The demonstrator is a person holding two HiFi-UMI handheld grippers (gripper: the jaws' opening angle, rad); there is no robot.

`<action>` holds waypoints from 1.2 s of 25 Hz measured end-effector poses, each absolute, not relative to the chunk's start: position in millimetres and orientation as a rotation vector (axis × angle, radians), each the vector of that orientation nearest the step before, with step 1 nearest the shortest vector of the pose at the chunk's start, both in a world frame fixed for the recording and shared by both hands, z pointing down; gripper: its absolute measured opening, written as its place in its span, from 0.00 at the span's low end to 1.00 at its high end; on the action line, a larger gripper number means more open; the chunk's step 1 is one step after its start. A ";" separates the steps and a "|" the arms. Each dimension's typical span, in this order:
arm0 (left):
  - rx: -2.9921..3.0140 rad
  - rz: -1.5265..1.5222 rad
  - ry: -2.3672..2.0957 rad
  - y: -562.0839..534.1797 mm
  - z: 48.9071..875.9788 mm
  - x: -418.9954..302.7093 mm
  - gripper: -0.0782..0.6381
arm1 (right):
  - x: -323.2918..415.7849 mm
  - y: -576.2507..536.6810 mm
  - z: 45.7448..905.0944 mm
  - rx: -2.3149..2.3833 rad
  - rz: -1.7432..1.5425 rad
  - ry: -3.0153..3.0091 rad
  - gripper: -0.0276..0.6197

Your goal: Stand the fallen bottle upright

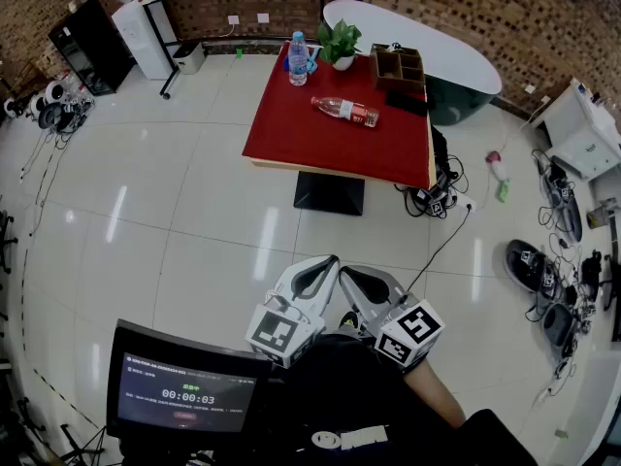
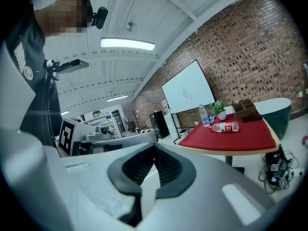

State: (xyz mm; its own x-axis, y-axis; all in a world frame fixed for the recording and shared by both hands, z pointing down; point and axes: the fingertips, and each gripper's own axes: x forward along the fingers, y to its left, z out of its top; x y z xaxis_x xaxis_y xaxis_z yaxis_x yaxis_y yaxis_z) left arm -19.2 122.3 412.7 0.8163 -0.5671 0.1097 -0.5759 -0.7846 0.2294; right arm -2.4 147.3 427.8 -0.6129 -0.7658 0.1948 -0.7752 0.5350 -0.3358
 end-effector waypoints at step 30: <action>2.807 0.119 -0.910 -68.1 414.2 129.1 0.12 | 161.3 -61.8 426.9 1.317 0.620 -2.901 0.05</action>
